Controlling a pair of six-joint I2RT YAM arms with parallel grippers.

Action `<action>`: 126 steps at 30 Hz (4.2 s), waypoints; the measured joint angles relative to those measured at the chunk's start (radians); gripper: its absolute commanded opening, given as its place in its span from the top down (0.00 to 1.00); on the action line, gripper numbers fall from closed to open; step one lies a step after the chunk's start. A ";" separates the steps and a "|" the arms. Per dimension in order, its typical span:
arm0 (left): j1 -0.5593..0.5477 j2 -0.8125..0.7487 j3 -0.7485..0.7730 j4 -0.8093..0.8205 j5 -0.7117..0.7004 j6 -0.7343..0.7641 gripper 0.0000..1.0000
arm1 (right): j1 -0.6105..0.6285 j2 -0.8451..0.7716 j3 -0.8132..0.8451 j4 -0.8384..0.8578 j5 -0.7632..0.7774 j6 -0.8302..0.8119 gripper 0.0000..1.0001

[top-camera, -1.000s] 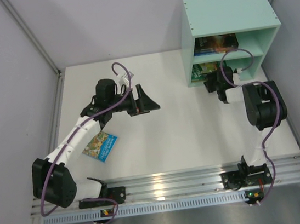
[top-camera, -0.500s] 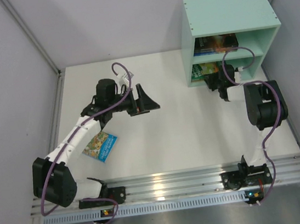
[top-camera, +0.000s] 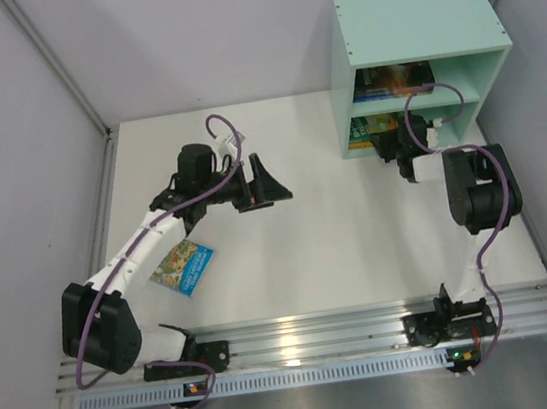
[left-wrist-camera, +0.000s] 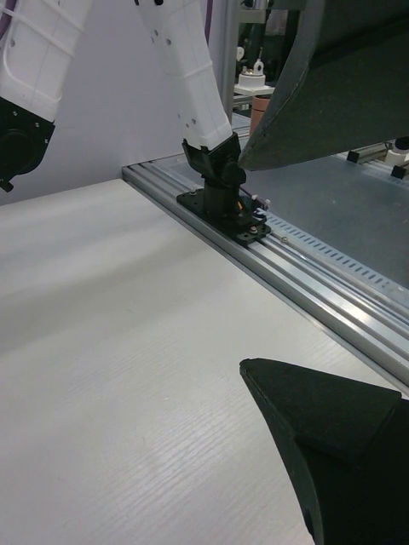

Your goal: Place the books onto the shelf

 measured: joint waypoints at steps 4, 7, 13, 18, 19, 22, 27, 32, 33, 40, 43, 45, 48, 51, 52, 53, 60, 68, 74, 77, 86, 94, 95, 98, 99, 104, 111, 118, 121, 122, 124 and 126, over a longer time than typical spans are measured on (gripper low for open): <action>0.000 0.012 0.000 0.002 -0.003 0.000 0.04 | 0.000 0.006 0.001 0.008 -0.002 0.004 0.81; 0.000 0.013 0.000 0.002 -0.008 0.000 0.04 | 0.000 0.006 0.001 0.008 -0.002 0.007 0.80; 0.000 0.013 0.011 -0.031 -0.106 0.000 0.01 | 0.000 -0.005 0.001 -0.015 0.000 -0.012 0.72; 0.016 0.013 0.092 -0.161 -0.313 -0.013 0.01 | 0.000 -0.100 -0.005 -0.100 0.001 -0.075 0.68; 0.027 0.013 0.107 -0.179 -0.356 -0.024 0.01 | 0.000 -0.135 -0.015 -0.101 0.000 -0.085 0.68; 0.117 -0.004 0.114 -0.215 -0.436 -0.087 0.07 | 0.000 -0.241 -0.055 -0.094 -0.015 -0.111 0.66; 0.409 -0.097 0.005 -0.223 -0.503 -0.208 0.12 | 0.022 -0.429 -0.230 -0.069 -0.037 -0.146 0.63; 0.602 -0.134 -0.068 -0.326 -0.686 -0.307 0.08 | 0.108 -0.546 -0.410 -0.112 -0.027 -0.185 0.61; 0.621 -0.134 -0.080 -0.348 -0.721 -0.326 0.07 | 0.137 -0.552 -0.420 -0.132 -0.018 -0.200 0.60; 0.824 -0.119 -0.255 -0.388 -0.903 -0.364 0.02 | 0.429 -0.581 -0.413 -0.168 0.006 -0.309 0.51; 0.858 -0.070 -0.278 -0.369 -0.915 -0.288 0.02 | 0.549 -0.523 -0.370 -0.168 0.018 -0.315 0.47; 0.863 -0.027 -0.274 -0.326 -0.887 -0.201 0.02 | 0.627 -0.452 -0.319 -0.164 0.024 -0.310 0.46; 0.863 0.032 -0.224 -0.312 -0.883 -0.103 0.02 | 0.714 -0.347 -0.247 -0.156 0.026 -0.299 0.44; 0.863 0.072 -0.151 -0.294 -0.923 -0.036 0.01 | 0.798 -0.220 -0.135 -0.163 0.025 -0.275 0.41; 0.863 0.081 -0.129 -0.290 -0.939 -0.020 0.02 | 0.825 -0.177 -0.085 -0.179 0.026 -0.267 0.41; 0.863 0.092 -0.106 -0.285 -0.957 -0.001 0.02 | 0.853 -0.132 -0.027 -0.204 0.033 -0.255 0.41; 0.865 0.164 -0.047 -0.226 -0.945 0.171 0.04 | 1.003 0.053 0.192 -0.230 0.077 -0.181 0.40; 0.867 0.283 -0.043 -0.230 -0.796 0.255 0.11 | 1.075 0.224 0.352 -0.235 0.117 -0.137 0.41; 0.874 0.323 -0.035 -0.235 -0.701 0.270 0.19 | 1.110 0.287 0.436 -0.249 0.158 -0.080 0.44; 0.877 0.326 -0.035 -0.227 -0.663 0.278 0.24 | 1.119 0.302 0.457 -0.257 0.164 -0.071 0.56; 0.833 0.303 -0.128 -0.077 -0.342 0.266 0.27 | 1.040 0.222 0.290 -0.197 0.093 -0.159 0.89; 0.441 0.088 -0.301 -0.082 -0.303 0.166 0.22 | 0.648 -0.008 -0.042 -0.094 -0.118 -0.423 0.83; 0.381 0.056 -0.319 -0.100 -0.288 0.141 0.22 | 0.583 -0.028 -0.059 -0.101 -0.137 -0.469 0.79; 0.229 -0.008 -0.332 -0.142 -0.270 0.068 0.21 | 0.452 -0.075 -0.069 -0.171 -0.164 -0.593 0.72; 0.193 -0.024 -0.328 -0.155 -0.280 0.051 0.20 | 0.419 -0.092 -0.069 -0.205 -0.166 -0.629 0.70; 0.132 -0.037 -0.212 -0.244 -0.356 0.039 0.17 | 0.329 -0.188 -0.079 -0.379 -0.150 -0.751 0.49; 0.133 0.226 0.155 -0.245 -0.344 0.179 0.33 | 0.322 -0.391 -0.119 -0.513 -0.150 -0.715 0.34; 0.110 0.488 0.307 -0.189 -0.251 0.267 0.30 | 0.326 -0.470 -0.395 -0.345 -0.298 -0.458 0.34; 0.077 0.547 0.306 -0.168 -0.224 0.277 0.34 | 0.337 -0.487 -0.476 -0.298 -0.323 -0.355 0.34; 0.066 0.562 0.304 -0.157 -0.218 0.277 0.35 | 0.342 -0.499 -0.489 -0.286 -0.324 -0.337 0.34; 0.037 0.584 0.284 -0.124 -0.208 0.272 0.37 | 0.348 -0.513 -0.505 -0.273 -0.319 -0.311 0.34; 0.009 0.580 0.241 -0.084 -0.198 0.264 0.39 | 0.348 -0.512 -0.506 -0.266 -0.314 -0.304 0.34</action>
